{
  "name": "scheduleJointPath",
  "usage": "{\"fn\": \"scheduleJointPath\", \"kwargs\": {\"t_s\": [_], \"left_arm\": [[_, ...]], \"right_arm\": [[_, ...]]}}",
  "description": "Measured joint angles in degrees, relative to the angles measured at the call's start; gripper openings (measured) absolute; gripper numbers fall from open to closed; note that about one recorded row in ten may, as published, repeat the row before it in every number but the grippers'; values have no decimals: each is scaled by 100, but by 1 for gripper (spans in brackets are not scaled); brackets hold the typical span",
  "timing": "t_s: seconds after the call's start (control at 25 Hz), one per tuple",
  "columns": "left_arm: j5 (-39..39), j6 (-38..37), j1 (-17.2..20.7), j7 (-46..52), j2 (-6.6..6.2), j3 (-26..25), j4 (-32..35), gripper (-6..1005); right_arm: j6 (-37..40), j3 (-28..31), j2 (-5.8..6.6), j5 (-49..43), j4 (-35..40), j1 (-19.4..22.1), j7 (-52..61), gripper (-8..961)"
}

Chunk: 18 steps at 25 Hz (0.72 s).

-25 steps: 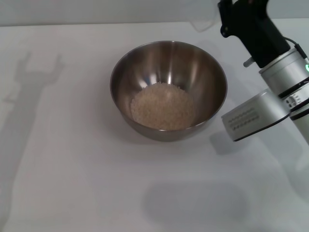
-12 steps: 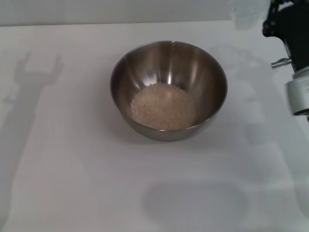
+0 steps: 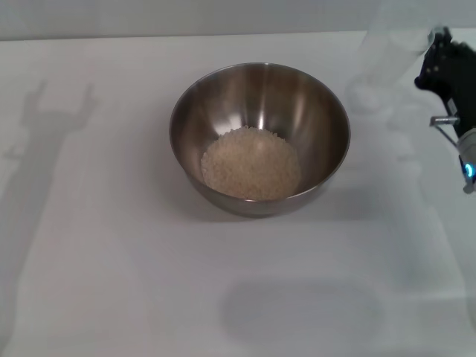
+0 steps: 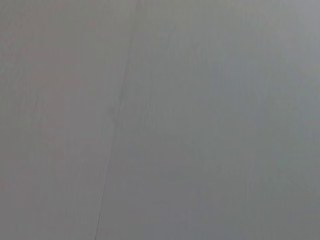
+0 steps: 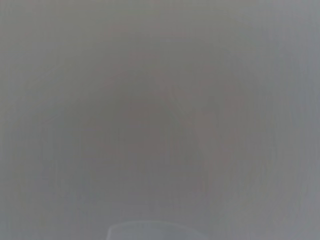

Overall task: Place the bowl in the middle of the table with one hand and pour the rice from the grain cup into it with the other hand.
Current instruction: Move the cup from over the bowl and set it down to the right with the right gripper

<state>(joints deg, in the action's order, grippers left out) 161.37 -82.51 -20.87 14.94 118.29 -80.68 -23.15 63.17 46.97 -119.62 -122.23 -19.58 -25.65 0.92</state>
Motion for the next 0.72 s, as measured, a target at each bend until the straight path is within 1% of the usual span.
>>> {"fn": "scheduleJointPath", "kwargs": {"t_s": [0.16, 0.32, 0.72], "left_arm": [[0, -3, 2, 0, -4, 0, -2, 860], [0, -3, 23, 0, -6, 0, -37, 860], [0, -2, 26, 0, -8, 0, -57, 860]], "right_arm": [[-611, 1, 6, 3, -23, -43, 143, 6], [-1051, 3, 8, 7, -35, -99, 167, 6], [-1569, 47, 18, 8, 13, -253, 180, 6]]}}
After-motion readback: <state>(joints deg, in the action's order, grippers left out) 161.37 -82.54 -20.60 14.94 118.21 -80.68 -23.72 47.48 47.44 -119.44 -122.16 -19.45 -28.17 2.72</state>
